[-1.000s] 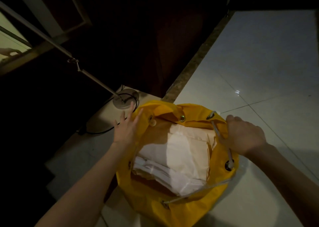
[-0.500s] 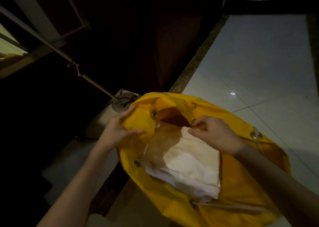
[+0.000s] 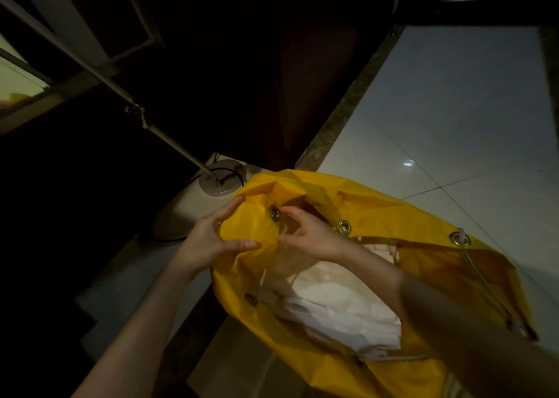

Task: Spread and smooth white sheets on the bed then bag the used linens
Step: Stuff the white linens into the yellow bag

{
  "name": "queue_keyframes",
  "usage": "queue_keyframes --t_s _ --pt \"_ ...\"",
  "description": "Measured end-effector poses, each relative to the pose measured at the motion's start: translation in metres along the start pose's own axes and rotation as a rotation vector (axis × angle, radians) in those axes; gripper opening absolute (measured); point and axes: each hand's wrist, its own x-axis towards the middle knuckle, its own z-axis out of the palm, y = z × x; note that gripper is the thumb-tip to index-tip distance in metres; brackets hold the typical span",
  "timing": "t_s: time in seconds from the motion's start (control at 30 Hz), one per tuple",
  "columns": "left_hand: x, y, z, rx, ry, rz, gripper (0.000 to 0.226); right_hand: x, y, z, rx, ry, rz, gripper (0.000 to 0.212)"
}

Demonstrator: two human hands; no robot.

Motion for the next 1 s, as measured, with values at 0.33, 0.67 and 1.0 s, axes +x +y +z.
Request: queue_keyframes --t_s 0.33,0.67,1.0 --pt "-0.002 -0.002 -0.006 0.029 0.005 -0.053 0.127 0.028 0.016 0.01 0.042 -0.037 0.133 0.045" --pt "0.006 0.0 -0.007 0.025 -0.004 -0.078 0.124 0.034 0.025 0.023 -0.101 0.013 0.057 0.019" --pt "0.013 -0.002 -0.013 0.098 0.032 -0.067 0.098 -0.002 0.003 -0.023 0.008 0.098 -0.007 0.035"
